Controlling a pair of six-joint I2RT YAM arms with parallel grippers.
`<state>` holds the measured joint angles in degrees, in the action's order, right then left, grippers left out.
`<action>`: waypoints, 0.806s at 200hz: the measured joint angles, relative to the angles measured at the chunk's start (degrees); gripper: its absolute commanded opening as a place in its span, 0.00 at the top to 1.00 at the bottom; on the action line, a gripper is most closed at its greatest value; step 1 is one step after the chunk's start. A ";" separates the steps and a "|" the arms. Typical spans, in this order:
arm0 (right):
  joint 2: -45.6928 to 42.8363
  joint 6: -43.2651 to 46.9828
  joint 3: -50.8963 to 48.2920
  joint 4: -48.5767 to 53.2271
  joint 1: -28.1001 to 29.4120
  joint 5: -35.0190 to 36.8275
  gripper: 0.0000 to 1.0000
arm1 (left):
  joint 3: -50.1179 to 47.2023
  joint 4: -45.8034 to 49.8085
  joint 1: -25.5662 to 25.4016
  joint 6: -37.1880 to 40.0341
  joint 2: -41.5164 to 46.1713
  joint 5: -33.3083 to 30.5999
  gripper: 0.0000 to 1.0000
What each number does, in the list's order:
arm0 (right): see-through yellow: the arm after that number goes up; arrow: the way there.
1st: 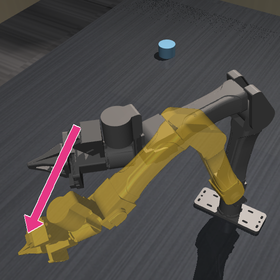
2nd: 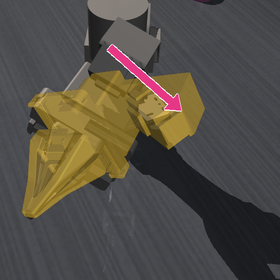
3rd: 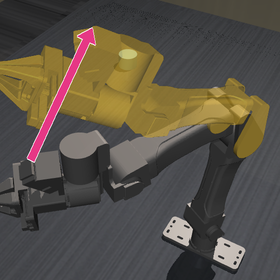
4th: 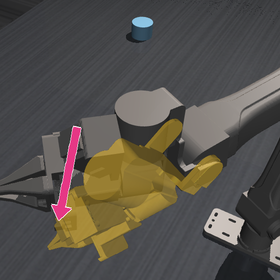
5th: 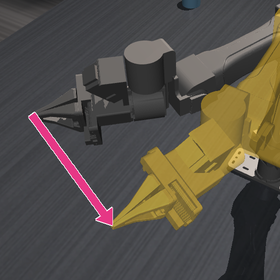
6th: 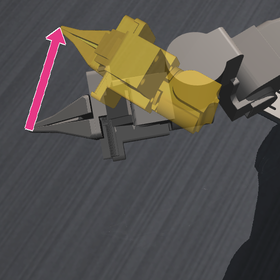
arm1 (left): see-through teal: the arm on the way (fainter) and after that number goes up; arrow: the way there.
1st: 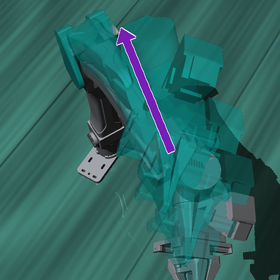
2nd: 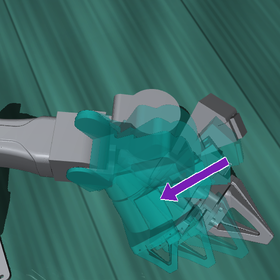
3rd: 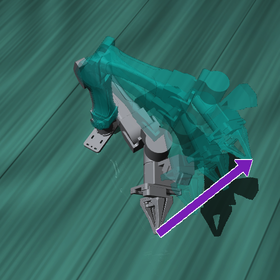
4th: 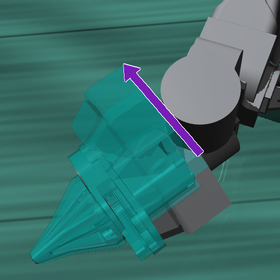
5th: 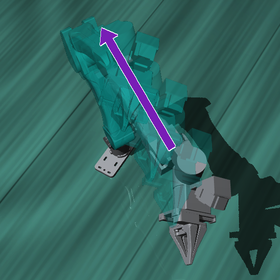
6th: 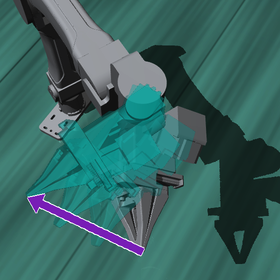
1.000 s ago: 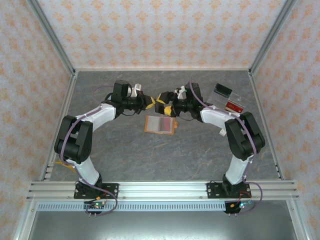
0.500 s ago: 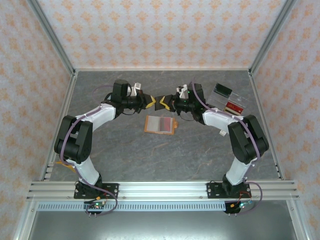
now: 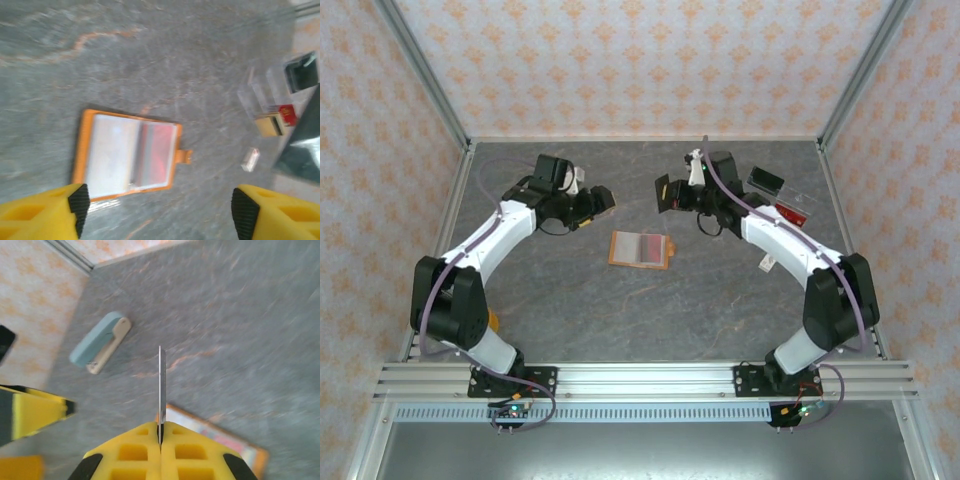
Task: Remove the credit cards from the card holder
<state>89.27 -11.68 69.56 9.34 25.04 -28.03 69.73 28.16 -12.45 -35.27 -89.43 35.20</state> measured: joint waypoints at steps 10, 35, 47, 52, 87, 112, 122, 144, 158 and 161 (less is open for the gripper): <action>-0.11 6.08 2.10 2.43 -0.59 3.21 1.00 | 0.11 2.34 0.87 2.08 1.05 -1.66 0.06; 0.70 18.14 7.78 7.56 -5.25 6.73 1.00 | 0.22 6.32 3.10 5.01 2.89 -4.81 0.00; 1.60 23.04 10.16 9.27 -8.85 6.67 1.00 | 0.37 7.52 4.20 6.32 3.52 -6.08 0.00; 2.01 25.33 10.95 9.86 -10.58 6.60 1.00 | 0.48 7.96 4.57 6.82 3.69 -6.32 0.00; 6.12 38.82 15.80 15.52 -19.87 5.92 1.00 | 1.79 10.08 6.01 9.51 3.93 -8.52 0.00; 10.54 47.98 19.93 19.28 -24.17 4.33 1.00 | 2.27 10.23 6.14 10.51 3.93 -8.63 0.00; 11.85 53.16 20.57 20.70 -25.59 3.02 1.00 | 2.29 10.23 6.19 10.97 3.91 -8.48 0.00; 14.21 61.64 20.96 24.22 -28.00 0.42 1.00 | 2.34 10.23 6.19 11.58 3.80 -8.11 0.00; 17.44 64.74 24.00 26.51 -29.42 -1.11 1.00 | 2.43 10.23 6.19 11.82 3.52 -7.39 0.00; 18.18 65.26 24.83 26.80 -29.68 -1.36 1.00 | 2.45 10.21 6.19 11.85 3.39 -7.19 0.00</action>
<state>107.46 53.58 94.39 36.14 -4.64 -29.39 72.18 38.37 -6.26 -23.42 -86.04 28.01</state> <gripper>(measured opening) 0.044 0.995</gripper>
